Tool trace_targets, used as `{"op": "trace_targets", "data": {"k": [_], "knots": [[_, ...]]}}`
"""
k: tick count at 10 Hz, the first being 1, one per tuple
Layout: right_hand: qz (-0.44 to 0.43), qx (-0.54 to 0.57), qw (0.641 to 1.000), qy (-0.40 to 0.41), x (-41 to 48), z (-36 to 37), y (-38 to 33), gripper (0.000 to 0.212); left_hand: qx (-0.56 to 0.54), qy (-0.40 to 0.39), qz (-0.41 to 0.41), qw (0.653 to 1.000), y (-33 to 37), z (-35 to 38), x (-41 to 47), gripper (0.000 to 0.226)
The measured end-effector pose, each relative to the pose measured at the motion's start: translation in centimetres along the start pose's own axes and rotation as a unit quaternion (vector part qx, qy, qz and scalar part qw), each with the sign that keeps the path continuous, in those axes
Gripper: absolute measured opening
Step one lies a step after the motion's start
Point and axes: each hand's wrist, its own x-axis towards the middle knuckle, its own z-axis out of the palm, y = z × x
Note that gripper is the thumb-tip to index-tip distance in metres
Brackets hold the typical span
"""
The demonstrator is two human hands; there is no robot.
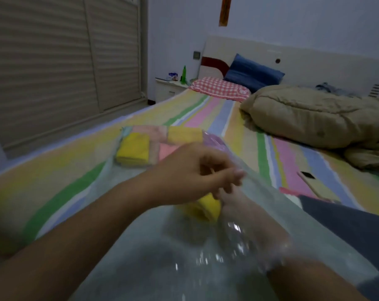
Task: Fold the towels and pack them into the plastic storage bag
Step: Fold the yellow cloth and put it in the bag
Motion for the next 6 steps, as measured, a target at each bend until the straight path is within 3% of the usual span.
{"op": "trace_targets", "data": {"k": [1,2,3,4,5,6], "knots": [[0.002,0.042,0.999,-0.017,5.1,2.5,-1.2,0.042,0.188,0.154,-0.061,0.968,-10.1,-5.2,-0.4,0.031],[0.009,0.014,0.997,-0.073,10.1,5.2,-1.8,0.041,0.15,0.311,-0.18,0.921,-20.0,-10.5,-2.1,0.011],[-0.064,-0.083,0.994,-0.037,14.8,7.7,-2.8,0.041,-0.001,0.43,-0.264,0.863,-26.6,-13.5,-4.1,0.017],[-0.119,-0.155,0.979,-0.065,17.9,10.0,-4.8,0.025,-0.157,0.441,-0.291,0.834,-31.0,-12.3,-5.5,0.028],[-0.094,-0.155,0.981,-0.069,19.2,11.0,-5.8,0.024,-0.171,0.401,-0.282,0.854,-32.9,-10.7,-6.2,0.036],[-0.247,-0.286,0.918,-0.123,26.0,9.9,-3.9,0.054,-0.242,0.397,-0.272,0.843,-33.1,-10.9,-6.6,0.043]]}}
